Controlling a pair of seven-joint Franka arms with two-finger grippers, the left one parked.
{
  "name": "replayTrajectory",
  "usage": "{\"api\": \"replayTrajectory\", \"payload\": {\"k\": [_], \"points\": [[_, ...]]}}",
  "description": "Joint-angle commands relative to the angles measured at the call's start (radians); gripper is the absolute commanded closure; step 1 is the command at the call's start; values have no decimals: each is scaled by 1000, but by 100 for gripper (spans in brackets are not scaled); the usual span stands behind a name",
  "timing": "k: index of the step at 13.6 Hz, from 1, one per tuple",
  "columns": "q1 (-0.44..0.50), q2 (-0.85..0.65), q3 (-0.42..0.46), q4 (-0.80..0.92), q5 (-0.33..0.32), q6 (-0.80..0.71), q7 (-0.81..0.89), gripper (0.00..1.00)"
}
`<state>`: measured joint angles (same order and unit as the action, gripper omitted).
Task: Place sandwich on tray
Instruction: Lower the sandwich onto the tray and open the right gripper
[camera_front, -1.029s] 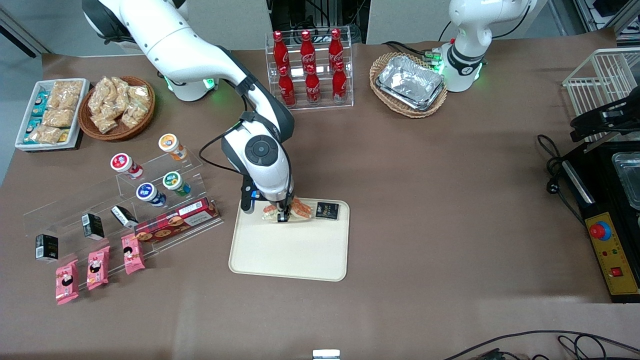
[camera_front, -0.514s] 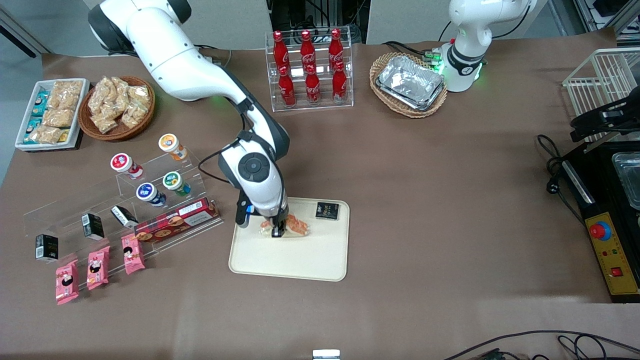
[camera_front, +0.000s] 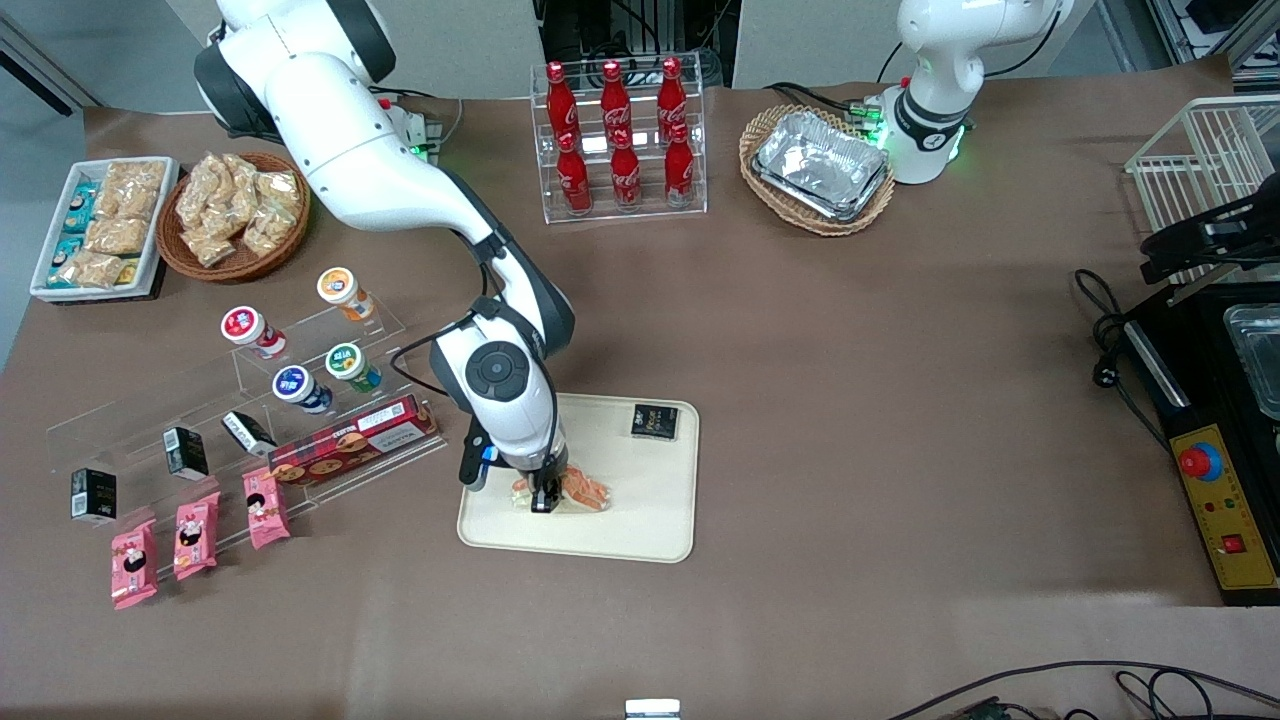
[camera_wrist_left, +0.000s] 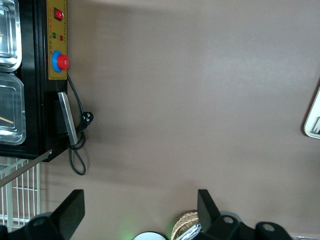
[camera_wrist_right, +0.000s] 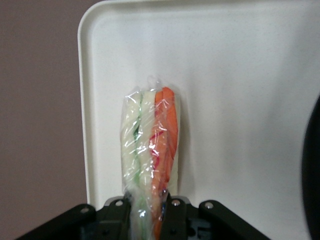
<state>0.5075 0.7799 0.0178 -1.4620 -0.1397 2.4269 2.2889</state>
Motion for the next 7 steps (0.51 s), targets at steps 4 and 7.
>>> {"api": "replayTrajectory", "payload": {"k": [4,7], "points": [[0,51,-7,49,-58,52,7,13],[-3,42,-7,49,-107,52,-40,0]]}}
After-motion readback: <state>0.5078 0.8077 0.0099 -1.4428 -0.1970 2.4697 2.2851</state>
